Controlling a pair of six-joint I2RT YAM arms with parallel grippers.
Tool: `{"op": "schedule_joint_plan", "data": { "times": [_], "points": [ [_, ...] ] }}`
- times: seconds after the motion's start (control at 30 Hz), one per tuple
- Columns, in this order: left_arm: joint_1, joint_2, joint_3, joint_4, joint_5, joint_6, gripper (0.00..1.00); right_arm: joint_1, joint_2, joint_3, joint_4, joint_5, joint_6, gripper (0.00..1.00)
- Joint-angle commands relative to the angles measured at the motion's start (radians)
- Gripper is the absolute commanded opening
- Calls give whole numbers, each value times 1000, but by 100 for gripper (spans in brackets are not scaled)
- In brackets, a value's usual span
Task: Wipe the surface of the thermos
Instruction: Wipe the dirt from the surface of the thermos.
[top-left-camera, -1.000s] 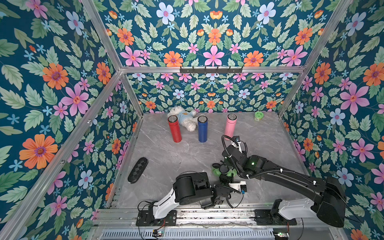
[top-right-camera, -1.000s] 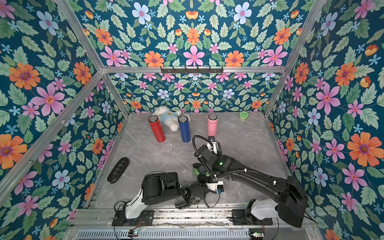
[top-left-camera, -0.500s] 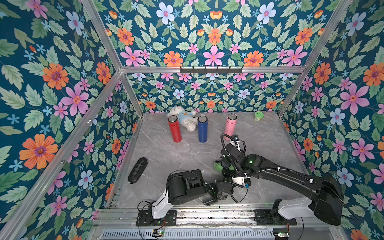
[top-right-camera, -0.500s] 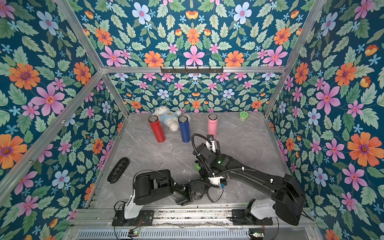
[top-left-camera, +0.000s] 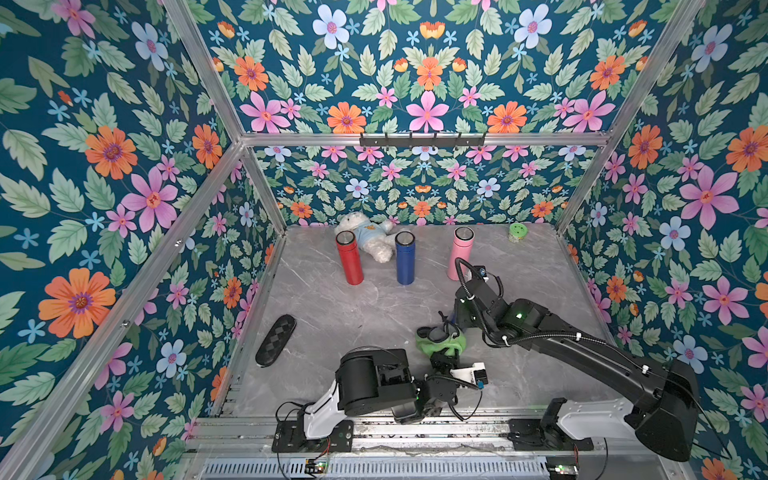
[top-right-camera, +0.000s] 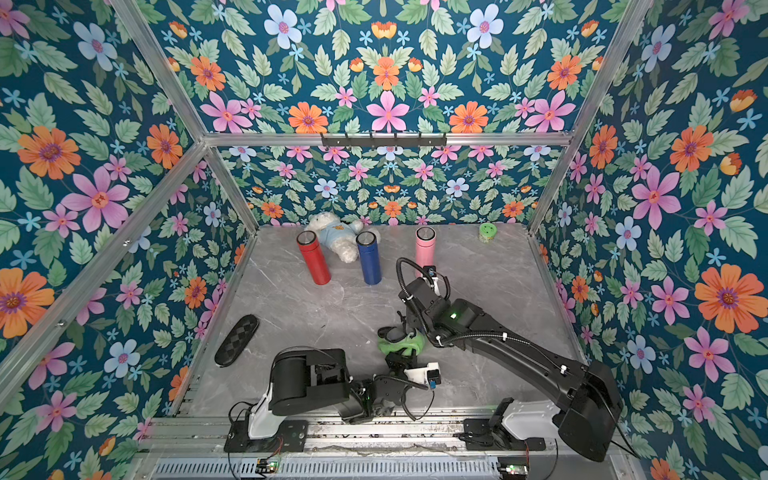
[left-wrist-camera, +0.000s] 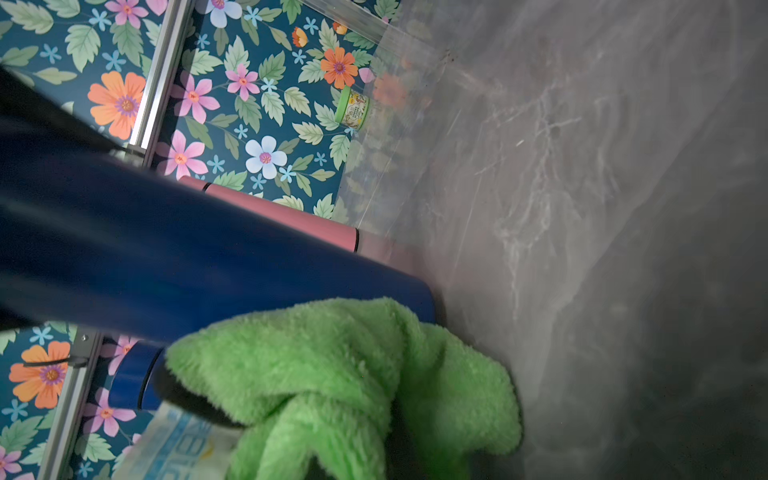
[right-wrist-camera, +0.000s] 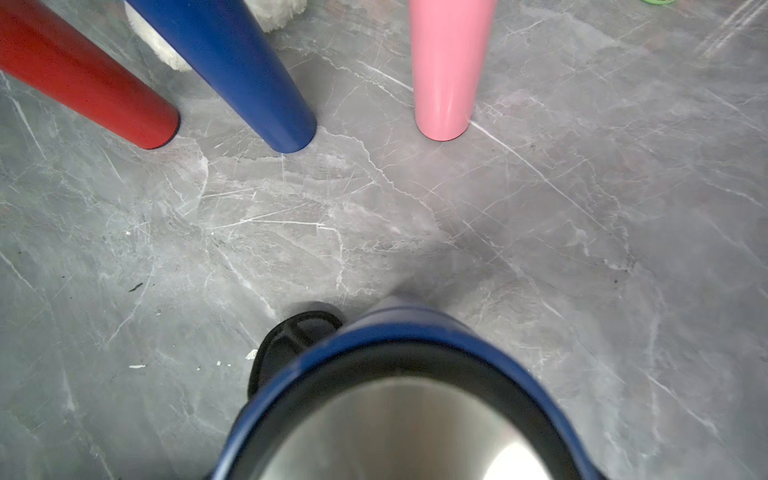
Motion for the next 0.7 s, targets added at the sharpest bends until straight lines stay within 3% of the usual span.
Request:
{"op": "schedule_joint_plan", "data": {
  "times": [0.0,0.2,0.3,0.43,0.53,0.67],
  "points": [
    [-4,-98,-50,-95,0,-222,0,-40,-26,6,-8,-57,-95,0],
    [15,-365,-146,-360,131,-567,0,-120,-106,-76,121,-240,-359,0],
    [79,-529,-190,-481,317,-747,0,-132,-129,-105,152,-299,-492,0],
    [273,-745,-280,-516,609,-950,0,-138,-167,-159,202,-450,-671,0],
    [406,-865,-280,-596,812,-1036,0,-139,-189,-196,232,-542,-784,0],
    [609,-928,-275,-567,1161,-1214,0,-140,-167,-172,204,-664,-900,0]
  ]
}}
